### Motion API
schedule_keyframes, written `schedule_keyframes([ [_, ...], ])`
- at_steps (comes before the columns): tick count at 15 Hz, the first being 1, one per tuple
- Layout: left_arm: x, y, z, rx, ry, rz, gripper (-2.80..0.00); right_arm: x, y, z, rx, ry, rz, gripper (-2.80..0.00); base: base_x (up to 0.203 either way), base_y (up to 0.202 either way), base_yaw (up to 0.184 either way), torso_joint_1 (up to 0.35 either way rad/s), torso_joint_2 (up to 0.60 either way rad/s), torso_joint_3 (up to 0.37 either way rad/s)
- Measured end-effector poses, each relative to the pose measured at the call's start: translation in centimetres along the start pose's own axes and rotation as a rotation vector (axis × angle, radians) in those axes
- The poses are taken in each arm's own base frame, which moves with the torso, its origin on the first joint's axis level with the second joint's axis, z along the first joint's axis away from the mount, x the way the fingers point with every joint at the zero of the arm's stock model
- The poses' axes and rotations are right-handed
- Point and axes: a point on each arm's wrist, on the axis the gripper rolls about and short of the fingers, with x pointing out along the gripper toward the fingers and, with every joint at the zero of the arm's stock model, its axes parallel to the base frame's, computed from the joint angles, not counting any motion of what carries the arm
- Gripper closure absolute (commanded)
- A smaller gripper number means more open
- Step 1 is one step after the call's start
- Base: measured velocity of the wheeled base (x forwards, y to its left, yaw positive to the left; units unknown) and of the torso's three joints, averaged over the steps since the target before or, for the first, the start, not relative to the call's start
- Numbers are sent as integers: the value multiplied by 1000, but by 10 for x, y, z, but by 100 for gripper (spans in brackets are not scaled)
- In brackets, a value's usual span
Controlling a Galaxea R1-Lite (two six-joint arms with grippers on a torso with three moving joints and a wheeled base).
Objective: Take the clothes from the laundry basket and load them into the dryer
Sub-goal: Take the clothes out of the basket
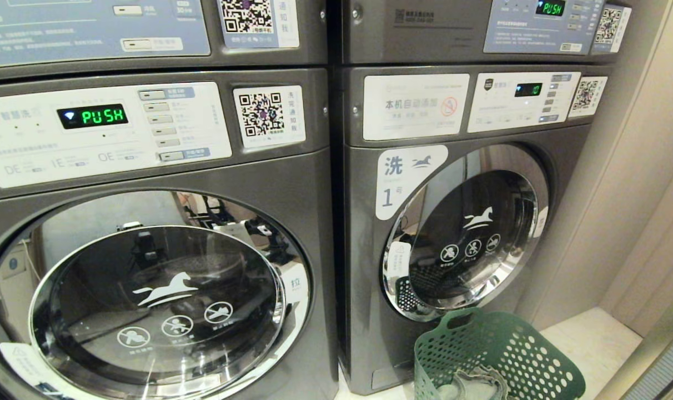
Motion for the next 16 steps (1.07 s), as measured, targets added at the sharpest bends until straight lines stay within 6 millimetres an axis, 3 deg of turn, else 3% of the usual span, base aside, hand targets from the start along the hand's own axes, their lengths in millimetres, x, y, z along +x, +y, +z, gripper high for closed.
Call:
schedule_keyframes([
  [9, 0, 0, 0, 0, 0, 0, 0, 0, 0, 0, 0, 0, 0, 0, 0, 0, 0, -6, 45, 33],
  [16, 0, 0, 0, 0, 1, 0, 0, 0, 0, 0, -2, 0, 0, 0, 0, 0, 0, 2, 28, -154],
])
